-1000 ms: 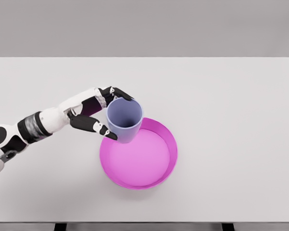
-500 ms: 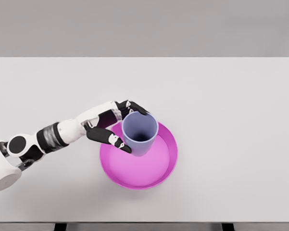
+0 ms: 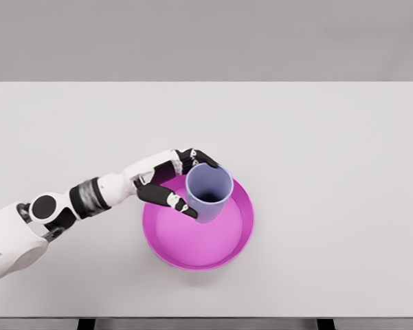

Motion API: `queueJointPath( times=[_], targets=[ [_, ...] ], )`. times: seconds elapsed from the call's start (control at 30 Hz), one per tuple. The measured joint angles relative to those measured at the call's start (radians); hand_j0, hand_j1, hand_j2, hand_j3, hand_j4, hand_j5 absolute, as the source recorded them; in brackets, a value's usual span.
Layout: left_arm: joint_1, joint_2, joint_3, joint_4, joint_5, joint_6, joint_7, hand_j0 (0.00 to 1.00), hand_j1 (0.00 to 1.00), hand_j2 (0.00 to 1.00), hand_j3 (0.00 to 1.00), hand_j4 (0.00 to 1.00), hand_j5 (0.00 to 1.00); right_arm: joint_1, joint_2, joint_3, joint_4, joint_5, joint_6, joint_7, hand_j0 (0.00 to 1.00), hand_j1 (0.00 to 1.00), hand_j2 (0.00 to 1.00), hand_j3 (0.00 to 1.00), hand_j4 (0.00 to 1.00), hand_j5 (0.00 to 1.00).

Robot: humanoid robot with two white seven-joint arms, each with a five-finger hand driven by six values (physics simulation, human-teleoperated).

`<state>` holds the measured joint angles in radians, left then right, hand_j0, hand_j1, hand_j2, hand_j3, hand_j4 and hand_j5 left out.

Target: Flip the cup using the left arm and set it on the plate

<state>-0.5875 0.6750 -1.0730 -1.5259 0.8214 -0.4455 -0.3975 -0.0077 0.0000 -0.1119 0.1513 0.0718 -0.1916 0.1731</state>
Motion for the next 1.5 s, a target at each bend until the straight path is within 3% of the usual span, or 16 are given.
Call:
queueJointPath(
  times=[0.53,0.6,0.67,0.93,1.17,1.5],
  targets=[
    [0.034,-0.048,0.000,0.053,-0.045,-0.001,0.000,0.60,0.60,0.60,0.60,0.60,0.60,0.000,0.000,0.000,0.000,0.000,0.000,0.000,1.00,1.00,1.00,1.00,1.00,1.00],
    [0.034,-0.049,0.002,0.055,-0.054,-0.001,0.000,0.70,0.70,0.70,0.70,0.70,0.70,0.000,0.000,0.000,0.000,0.000,0.000,0.000,1.00,1.00,1.00,1.00,1.00,1.00],
    [0.034,-0.050,0.003,0.056,-0.061,-0.001,0.000,0.74,0.74,0.74,0.74,0.74,0.74,0.000,0.000,0.000,0.000,0.000,0.000,0.000,1.00,1.00,1.00,1.00,1.00,1.00],
    [0.034,-0.051,0.003,0.064,-0.069,-0.001,0.001,0.76,0.76,0.76,0.76,0.76,0.76,0.000,0.000,0.000,0.000,0.000,0.000,0.000,1.00,1.00,1.00,1.00,1.00,1.00],
    [0.035,-0.051,0.003,0.067,-0.070,-0.001,0.001,0.98,0.98,0.98,0.98,0.98,0.98,0.000,0.000,0.000,0.000,0.000,0.000,0.000,1.00,1.00,1.00,1.00,1.00,1.00],
    [0.040,-0.048,0.008,0.068,-0.070,-0.001,0.001,1.00,1.00,1.00,1.00,1.00,1.00,0.000,0.000,0.000,0.000,0.000,0.000,0.000,1.00,1.00,1.00,1.00,1.00,1.00]
  ],
)
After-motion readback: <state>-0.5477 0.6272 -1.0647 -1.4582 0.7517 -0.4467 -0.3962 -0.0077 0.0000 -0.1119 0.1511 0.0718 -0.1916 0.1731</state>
